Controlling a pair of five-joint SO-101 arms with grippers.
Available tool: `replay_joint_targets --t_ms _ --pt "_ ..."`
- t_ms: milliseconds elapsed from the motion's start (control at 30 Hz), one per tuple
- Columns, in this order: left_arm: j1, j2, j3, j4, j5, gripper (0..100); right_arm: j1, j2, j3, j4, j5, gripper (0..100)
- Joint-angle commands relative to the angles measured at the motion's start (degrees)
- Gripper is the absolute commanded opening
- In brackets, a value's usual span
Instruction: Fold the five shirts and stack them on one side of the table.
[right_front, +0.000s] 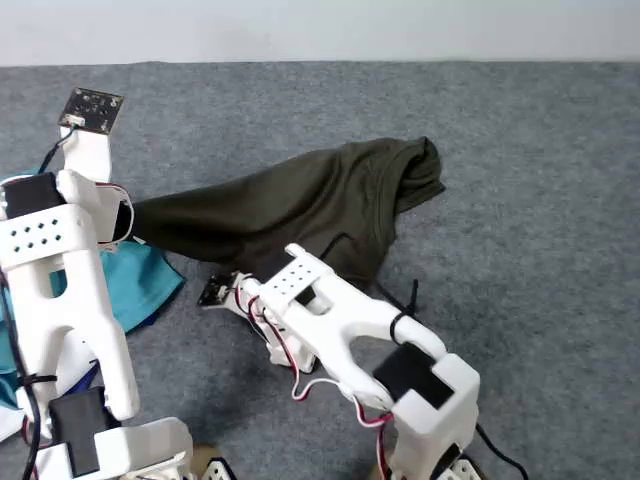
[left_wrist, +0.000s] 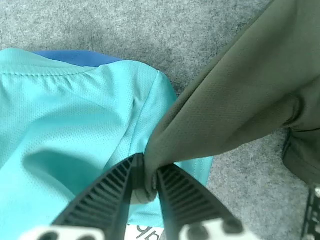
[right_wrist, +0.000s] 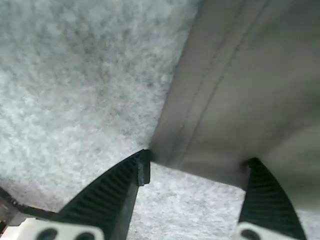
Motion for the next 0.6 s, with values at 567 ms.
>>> replay_joint_targets --t_ms 567 --pt "0.26 -2.99 -0.31 -1.14 0.53 0 4.18 7.25 -9.23 6.11 1.23 1.0"
